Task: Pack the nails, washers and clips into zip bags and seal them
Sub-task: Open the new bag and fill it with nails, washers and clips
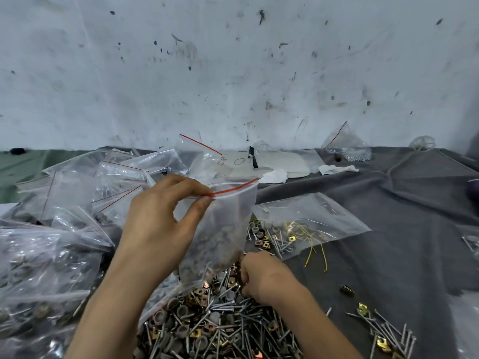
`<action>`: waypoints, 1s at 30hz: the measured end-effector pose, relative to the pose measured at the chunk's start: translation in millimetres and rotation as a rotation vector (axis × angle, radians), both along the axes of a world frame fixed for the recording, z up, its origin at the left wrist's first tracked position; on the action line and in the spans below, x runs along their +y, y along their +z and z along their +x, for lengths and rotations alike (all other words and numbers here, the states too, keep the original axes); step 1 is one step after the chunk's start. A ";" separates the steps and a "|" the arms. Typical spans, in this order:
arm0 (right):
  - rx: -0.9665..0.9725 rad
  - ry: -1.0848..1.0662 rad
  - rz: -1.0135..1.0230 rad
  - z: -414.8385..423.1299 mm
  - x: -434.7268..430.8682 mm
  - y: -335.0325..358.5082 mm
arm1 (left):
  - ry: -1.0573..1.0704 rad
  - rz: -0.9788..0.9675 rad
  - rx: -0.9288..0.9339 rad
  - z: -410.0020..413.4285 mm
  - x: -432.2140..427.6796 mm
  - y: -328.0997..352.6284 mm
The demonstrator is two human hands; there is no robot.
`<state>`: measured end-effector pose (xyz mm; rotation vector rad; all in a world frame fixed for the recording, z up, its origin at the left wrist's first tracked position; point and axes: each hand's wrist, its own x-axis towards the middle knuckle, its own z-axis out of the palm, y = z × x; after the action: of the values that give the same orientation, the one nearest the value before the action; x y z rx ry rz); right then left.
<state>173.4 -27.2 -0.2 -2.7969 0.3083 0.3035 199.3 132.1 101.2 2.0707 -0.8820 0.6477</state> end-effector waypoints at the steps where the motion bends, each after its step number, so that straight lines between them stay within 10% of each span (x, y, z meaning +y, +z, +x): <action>1: 0.000 0.006 -0.011 0.7 -0.4 -0.1 | -0.006 -0.002 0.002 0.1 -0.3 -0.3; 8: -0.058 0.052 0.262 -12.5 -14.5 23.5 | 0.005 -0.025 0.017 -0.1 2.4 0.5; 20: -0.868 0.054 1.058 -57.2 -29.6 103.0 | -0.067 0.040 -0.025 -8.7 -7.6 -0.2; 30: -0.991 -0.029 0.598 -57.7 -28.4 102.6 | -0.209 0.057 -0.072 -20.6 -18.0 -0.9</action>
<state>115.7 -55.6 102.4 -2.0246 0.0019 -0.8383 178.6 114.1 100.3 1.9813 -1.1522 0.5932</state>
